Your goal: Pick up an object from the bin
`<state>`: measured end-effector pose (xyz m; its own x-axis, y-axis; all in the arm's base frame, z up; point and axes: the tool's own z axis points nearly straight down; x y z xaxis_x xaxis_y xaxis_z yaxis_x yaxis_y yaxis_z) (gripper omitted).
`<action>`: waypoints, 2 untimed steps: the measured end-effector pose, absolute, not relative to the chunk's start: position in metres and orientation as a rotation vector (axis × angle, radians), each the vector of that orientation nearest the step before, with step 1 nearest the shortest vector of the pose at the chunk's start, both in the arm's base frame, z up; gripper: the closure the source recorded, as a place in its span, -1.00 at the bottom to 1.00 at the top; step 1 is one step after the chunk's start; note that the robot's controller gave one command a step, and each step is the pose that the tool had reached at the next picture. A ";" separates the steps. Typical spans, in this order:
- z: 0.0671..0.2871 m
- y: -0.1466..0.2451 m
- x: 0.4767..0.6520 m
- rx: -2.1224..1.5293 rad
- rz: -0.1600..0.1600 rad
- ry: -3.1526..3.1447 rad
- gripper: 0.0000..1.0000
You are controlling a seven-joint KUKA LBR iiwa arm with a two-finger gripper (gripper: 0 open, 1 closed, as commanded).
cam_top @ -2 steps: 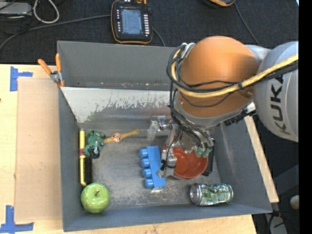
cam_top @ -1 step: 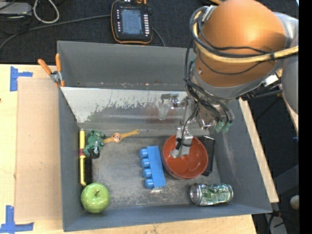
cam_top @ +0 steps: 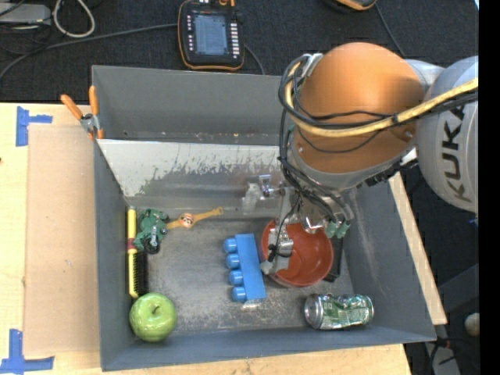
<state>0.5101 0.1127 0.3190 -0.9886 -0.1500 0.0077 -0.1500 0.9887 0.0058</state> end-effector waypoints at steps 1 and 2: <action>0.375 0.115 0.511 0.257 -0.008 -3.126 -1.00; 0.321 0.118 0.499 0.378 -0.009 -3.111 -1.00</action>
Offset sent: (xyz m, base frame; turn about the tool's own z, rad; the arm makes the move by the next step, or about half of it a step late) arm -0.0295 0.0078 -0.1323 -0.2106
